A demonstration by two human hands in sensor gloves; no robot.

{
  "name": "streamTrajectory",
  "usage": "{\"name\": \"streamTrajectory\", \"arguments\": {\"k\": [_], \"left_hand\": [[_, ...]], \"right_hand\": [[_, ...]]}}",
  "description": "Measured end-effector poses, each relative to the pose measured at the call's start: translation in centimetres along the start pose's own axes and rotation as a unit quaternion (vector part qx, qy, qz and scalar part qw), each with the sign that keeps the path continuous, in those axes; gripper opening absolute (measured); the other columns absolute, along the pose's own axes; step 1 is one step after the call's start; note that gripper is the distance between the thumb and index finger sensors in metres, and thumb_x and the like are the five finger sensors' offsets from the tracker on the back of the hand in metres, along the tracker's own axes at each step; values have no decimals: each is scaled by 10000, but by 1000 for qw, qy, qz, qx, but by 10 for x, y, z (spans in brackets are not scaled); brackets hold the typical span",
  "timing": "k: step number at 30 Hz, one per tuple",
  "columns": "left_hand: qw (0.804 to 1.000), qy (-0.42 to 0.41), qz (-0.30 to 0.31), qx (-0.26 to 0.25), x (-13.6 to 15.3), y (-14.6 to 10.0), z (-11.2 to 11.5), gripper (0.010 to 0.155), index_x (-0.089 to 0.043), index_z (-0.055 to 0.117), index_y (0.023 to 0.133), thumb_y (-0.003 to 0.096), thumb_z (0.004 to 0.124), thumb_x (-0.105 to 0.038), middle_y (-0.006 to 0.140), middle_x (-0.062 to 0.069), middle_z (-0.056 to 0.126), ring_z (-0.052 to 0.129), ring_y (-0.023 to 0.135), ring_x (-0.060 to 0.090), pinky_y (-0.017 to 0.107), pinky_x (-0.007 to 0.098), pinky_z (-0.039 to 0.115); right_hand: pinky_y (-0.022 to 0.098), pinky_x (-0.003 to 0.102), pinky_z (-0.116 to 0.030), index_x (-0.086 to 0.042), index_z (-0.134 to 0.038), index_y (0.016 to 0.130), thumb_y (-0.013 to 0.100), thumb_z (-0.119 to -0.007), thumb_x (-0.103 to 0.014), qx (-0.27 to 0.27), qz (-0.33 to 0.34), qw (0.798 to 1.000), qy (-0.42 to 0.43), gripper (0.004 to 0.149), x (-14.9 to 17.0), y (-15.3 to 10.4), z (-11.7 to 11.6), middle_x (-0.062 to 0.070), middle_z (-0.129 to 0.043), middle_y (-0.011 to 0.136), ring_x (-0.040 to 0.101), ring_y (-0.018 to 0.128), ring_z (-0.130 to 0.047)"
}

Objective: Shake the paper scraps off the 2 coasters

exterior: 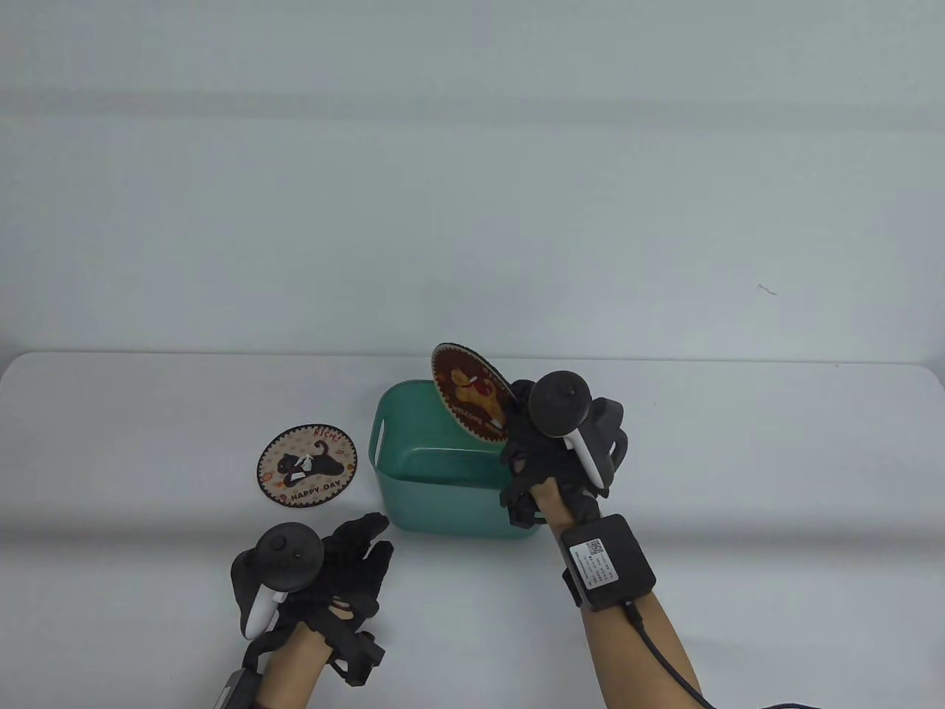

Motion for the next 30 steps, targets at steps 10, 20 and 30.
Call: {"name": "streamTrajectory", "arguments": {"k": [10,20,30], "left_hand": [[998,-38,55,-19,-20,0,-12,489,-135,737,888,481,774,-403,864,168,779,843,710,422,494,448,779],[986,85,136,-40,-128,44,-16,525,-177,630,962,484,773,-339,951,142,662,733,815,421,569,458,713],[961,265,44,71,-153,109,35,817,-446,188,1007,467,794,-360,1082,66,275,392,967,380,714,476,473]], "right_hand": [[442,432,-749,-225,-690,810,425,-753,-317,27,27,999,-13,400,1,-3,-5,47,-939,672,226,498,-956],[459,430,-739,-227,-675,819,430,-748,-322,20,62,996,57,407,-4,-9,-6,42,-930,686,222,517,-947],[464,424,-738,-221,-666,821,436,-743,-327,23,65,991,115,407,10,-2,14,40,-927,687,215,517,-947]]}}
Point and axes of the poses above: the tracker on the back of each hand, its own x axis roughly to the little-finger side, its own y axis roughly from the wrist to the fingertips, z = x × y, the point moved 3 cm from there along y, roughly from the wrist to the fingertips
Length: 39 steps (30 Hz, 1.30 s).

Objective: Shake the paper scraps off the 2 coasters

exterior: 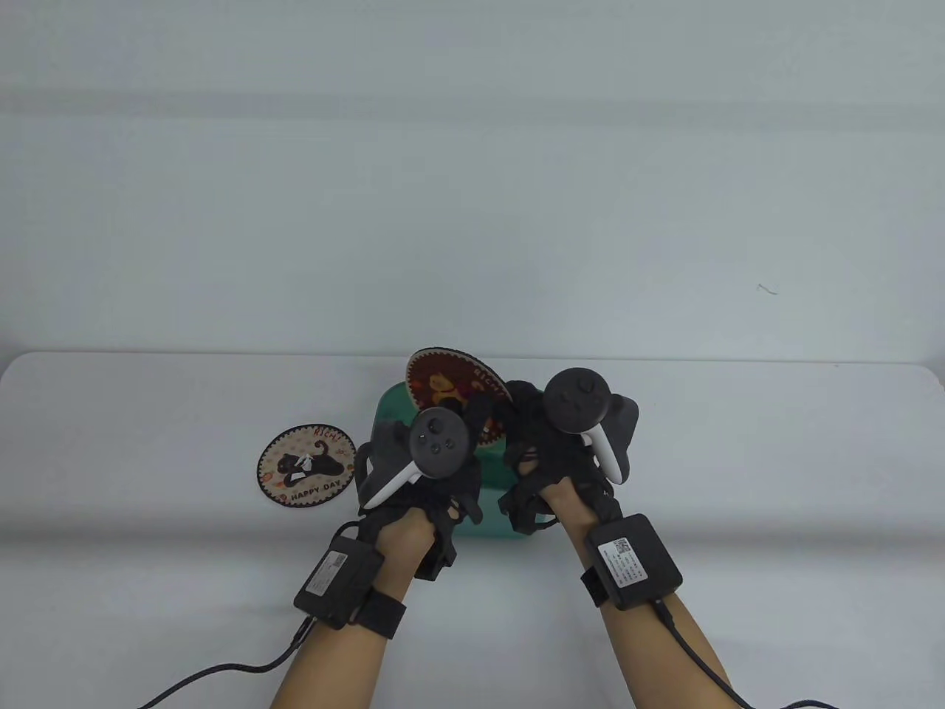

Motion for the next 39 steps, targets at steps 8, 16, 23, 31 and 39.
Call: {"name": "streamTrajectory", "arguments": {"k": [8,16,23,31,39], "left_hand": [[995,44,-45,76,9,17,19,490,-167,771,891,459,780,-400,1023,114,544,535,903,390,667,491,542],[998,-54,-42,-2,30,15,-9,581,-189,579,988,475,763,-391,971,129,639,630,850,399,625,490,602],[996,-28,-73,30,40,24,-1,531,-257,653,981,470,765,-351,1044,92,452,508,891,364,663,468,527],[996,-70,-49,13,47,23,0,585,-316,527,1017,476,750,-314,1018,104,532,548,881,370,652,473,551],[996,-3,-66,58,38,26,7,426,-198,804,870,469,774,-339,1048,75,501,473,946,367,680,475,521]], "right_hand": [[463,429,-734,-218,-668,821,433,-746,-324,3,-11,1000,-24,409,22,10,10,46,-926,687,221,518,-944],[451,433,-737,-207,-674,816,432,-748,-318,4,-9,1000,17,406,25,7,10,54,-930,676,227,505,-948],[445,435,-739,-203,-676,815,431,-749,-315,10,-8,1000,13,407,23,4,16,58,-933,670,229,498,-949],[441,435,-741,-199,-676,815,431,-749,-314,11,-18,1000,22,408,30,5,16,62,-933,668,229,495,-951],[453,431,-737,-210,-670,820,434,-745,-321,8,-13,1000,1,409,22,5,16,53,-929,679,223,508,-947]]}}
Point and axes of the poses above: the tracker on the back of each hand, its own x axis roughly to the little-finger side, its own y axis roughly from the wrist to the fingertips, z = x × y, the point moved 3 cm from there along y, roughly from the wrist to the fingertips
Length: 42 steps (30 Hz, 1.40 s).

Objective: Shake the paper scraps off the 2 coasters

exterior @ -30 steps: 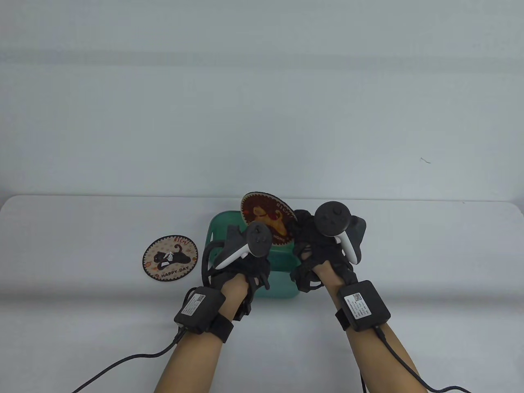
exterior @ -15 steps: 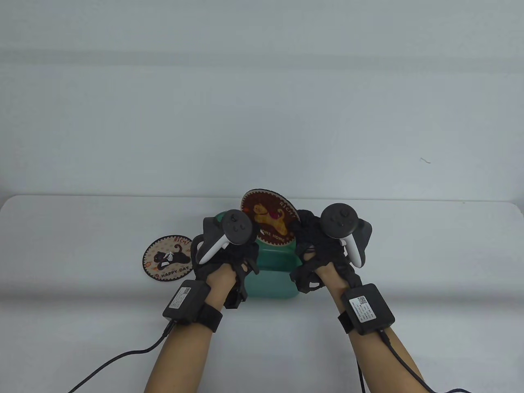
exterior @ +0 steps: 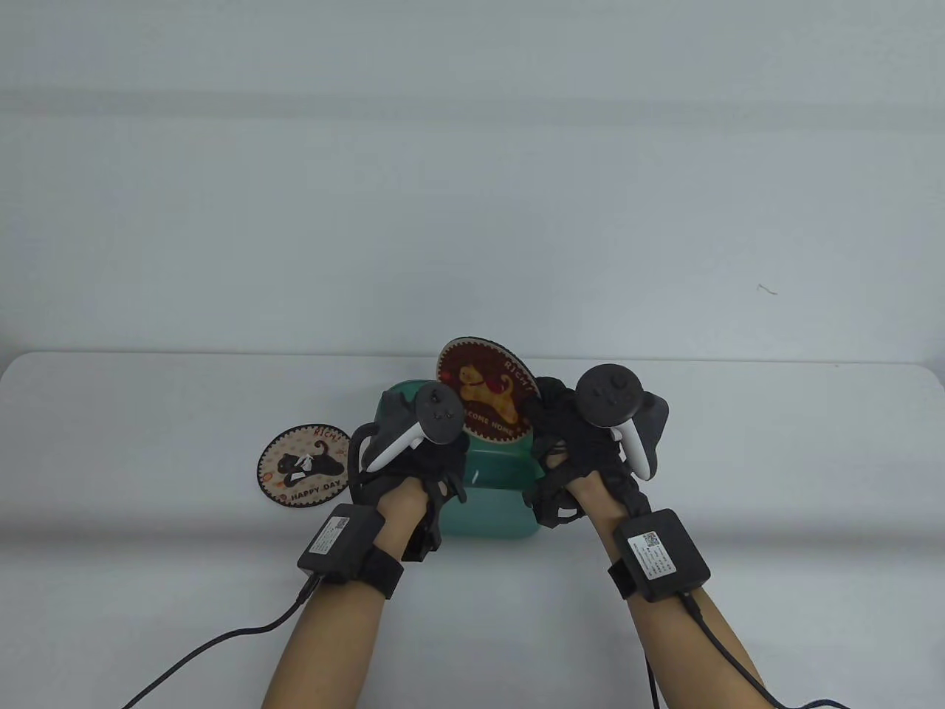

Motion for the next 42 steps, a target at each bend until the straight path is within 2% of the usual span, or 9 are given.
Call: {"name": "streamTrajectory", "arguments": {"k": [8,13,18,21,26,28,29,40,42], "left_hand": [[998,-44,13,-44,10,-20,-19,550,-197,621,973,473,759,-380,1015,107,574,566,907,395,654,487,578],[982,-123,15,-145,48,-61,-32,547,-183,620,967,476,753,-383,1008,118,564,593,891,405,633,482,613],[957,-205,-3,-207,88,-109,-15,594,-170,535,993,478,752,-372,1025,130,490,572,899,418,628,488,613],[957,-209,-21,-199,104,-130,11,615,-174,492,1003,481,745,-380,1032,130,458,570,900,416,629,484,615],[963,-215,-25,-160,113,-139,60,616,-172,492,1004,482,746,-378,1034,132,452,566,903,421,628,490,614],[968,-209,-26,-134,116,-137,73,619,-164,503,1002,477,751,-379,1031,138,461,570,899,429,625,498,616],[971,-214,-27,-106,117,-136,77,619,-167,491,1004,481,745,-379,1034,137,447,555,906,429,632,500,606],[977,-202,-27,-69,118,-127,94,602,-161,526,994,478,745,-379,1023,144,483,585,892,432,623,497,622],[976,-206,-23,-70,117,-126,95,597,-161,535,992,478,744,-379,1021,142,494,595,887,432,620,495,629]], "right_hand": [[442,435,-741,-202,-672,817,430,-747,-314,0,-15,999,47,410,15,-1,0,60,-931,672,229,500,-950],[447,432,-736,-204,-645,830,436,-727,-308,43,-62,981,179,416,53,-9,16,59,-911,684,225,515,-938],[438,427,-742,-188,-610,850,439,-724,-302,82,-112,953,269,442,100,-28,45,60,-912,674,223,504,-944],[441,415,-745,-186,-551,879,445,-713,-312,125,-139,940,285,481,137,-42,66,48,-906,677,207,506,-943],[438,421,-737,-182,-505,900,445,-705,-303,174,-214,910,309,511,195,-63,68,63,-896,678,216,505,-932],[437,423,-735,-181,-500,903,447,-702,-300,179,-240,907,297,513,215,-72,69,68,-895,677,219,502,-931],[436,422,-735,-182,-497,904,447,-701,-301,181,-254,907,282,515,227,-78,71,68,-895,676,217,501,-931],[428,428,-735,-176,-441,922,443,-702,-297,198,-347,895,199,558,292,-129,81,84,-897,665,231,489,-931],[425,430,-733,-179,-401,930,444,-701,-295,180,-364,897,176,583,298,-135,79,95,-893,665,239,486,-929]]}}
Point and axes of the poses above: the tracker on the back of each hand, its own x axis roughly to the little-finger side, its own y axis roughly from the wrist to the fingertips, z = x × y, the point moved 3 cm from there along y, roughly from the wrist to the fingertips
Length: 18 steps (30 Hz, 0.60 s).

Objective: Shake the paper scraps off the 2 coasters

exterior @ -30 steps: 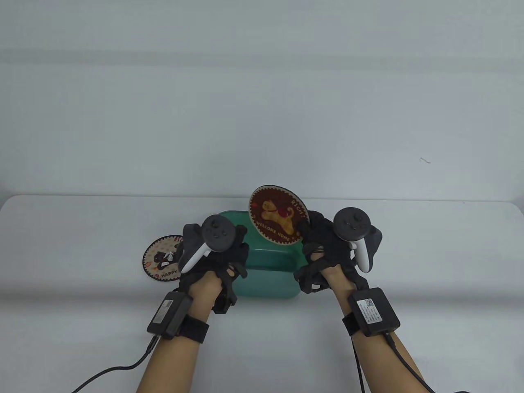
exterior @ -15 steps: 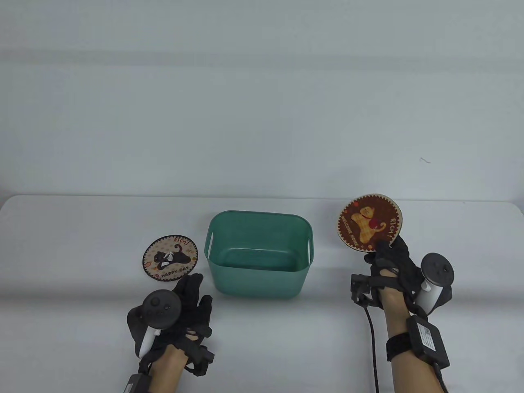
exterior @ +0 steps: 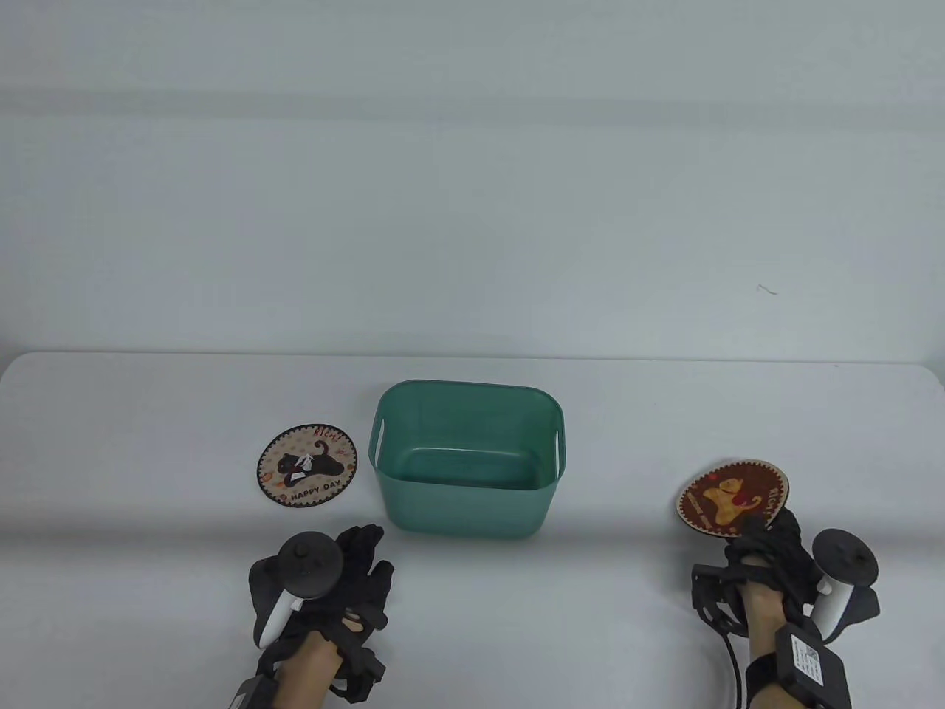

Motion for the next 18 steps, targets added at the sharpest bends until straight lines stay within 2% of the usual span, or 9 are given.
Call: {"name": "streamTrajectory", "arguments": {"k": [4,9,12,15,18], "left_hand": [[1000,-3,3,3,-1,0,1,590,-162,544,989,478,743,-379,1018,144,501,603,884,431,616,494,635],[1000,-10,7,6,-2,0,1,587,-160,550,988,479,742,-379,1017,143,506,607,881,431,615,493,637],[1000,-13,10,8,-2,0,2,586,-161,551,988,479,742,-380,1017,143,508,609,880,433,614,492,638],[1000,-15,14,10,-3,0,3,585,-159,552,987,479,741,-380,1016,144,509,611,878,433,613,492,640],[1000,-17,16,8,-3,-1,5,581,-154,563,982,477,743,-378,1010,147,522,623,869,436,604,490,650]], "right_hand": [[422,426,-734,-174,-383,934,444,-699,-295,12,-6,998,-64,596,8,-4,4,97,-894,659,241,482,-928],[433,430,-724,-170,-383,934,445,-697,-279,13,3,995,-100,591,10,-9,4,106,-845,719,254,520,-907],[503,444,-654,-176,-348,942,446,-712,-302,13,-2,991,-131,628,13,-13,6,141,-668,866,295,667,-784],[572,457,-553,-184,-294,948,444,-722,-338,39,-9,986,-164,678,15,-23,14,147,-459,960,330,797,-612],[583,454,-538,-192,-316,945,444,-718,-339,54,14,987,-151,660,8,-34,19,145,-422,969,341,834,-561]]}}
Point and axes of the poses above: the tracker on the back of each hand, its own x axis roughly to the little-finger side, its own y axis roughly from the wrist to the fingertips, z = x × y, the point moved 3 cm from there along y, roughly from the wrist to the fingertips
